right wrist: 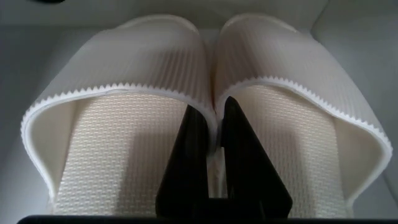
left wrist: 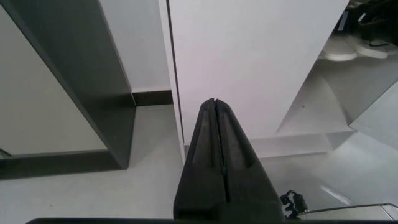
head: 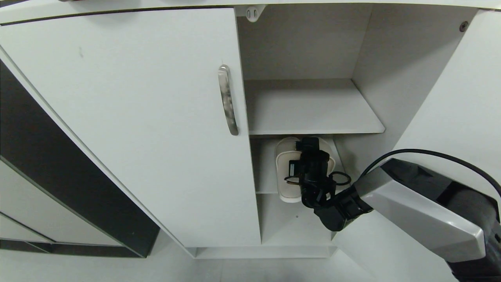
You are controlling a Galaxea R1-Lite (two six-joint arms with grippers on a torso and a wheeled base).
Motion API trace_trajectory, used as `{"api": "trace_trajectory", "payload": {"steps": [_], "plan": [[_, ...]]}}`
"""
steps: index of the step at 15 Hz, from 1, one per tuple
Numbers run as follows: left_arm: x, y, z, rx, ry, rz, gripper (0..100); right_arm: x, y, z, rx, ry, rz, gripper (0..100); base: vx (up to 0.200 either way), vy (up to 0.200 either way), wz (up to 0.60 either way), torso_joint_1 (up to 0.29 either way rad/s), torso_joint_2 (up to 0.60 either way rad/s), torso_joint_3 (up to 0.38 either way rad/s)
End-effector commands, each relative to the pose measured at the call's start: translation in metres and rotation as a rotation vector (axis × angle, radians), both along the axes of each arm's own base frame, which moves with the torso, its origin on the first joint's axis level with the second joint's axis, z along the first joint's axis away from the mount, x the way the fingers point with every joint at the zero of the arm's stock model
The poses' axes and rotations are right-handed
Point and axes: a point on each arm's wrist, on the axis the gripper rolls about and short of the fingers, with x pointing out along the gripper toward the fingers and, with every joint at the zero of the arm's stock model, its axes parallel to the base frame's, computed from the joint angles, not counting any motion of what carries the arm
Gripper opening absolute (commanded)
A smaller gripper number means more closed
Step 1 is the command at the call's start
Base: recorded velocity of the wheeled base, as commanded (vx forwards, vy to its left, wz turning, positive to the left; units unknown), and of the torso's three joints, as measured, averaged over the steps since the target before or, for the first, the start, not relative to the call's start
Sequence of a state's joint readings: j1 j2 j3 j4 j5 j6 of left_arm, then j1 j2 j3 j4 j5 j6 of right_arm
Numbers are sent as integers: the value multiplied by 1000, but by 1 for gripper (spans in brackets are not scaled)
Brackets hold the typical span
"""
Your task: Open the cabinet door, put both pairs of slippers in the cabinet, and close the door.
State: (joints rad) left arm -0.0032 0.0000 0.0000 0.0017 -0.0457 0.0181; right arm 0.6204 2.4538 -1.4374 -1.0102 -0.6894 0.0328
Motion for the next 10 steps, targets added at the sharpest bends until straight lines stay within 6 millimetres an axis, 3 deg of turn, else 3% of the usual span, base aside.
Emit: {"api": "trace_trajectory", "payload": {"steps": [1,8,9,10], "plan": [[0,0,0,0,1,0,0,4,1,-3,3,-3,-3,0,0,0,0,0,0,0],[0,0,0,0,1,0,0,7,-2,-8,-9,14,-11,0,0,0,0,0,0,0],[0,0,0,0,1,0,0,7,-3,-8,-9,14,-12,100,0,0,0,0,0,0],[0,0,0,0,1,0,0,7,-3,-9,-9,16,-14,100,0,0,0,0,0,0]]}}
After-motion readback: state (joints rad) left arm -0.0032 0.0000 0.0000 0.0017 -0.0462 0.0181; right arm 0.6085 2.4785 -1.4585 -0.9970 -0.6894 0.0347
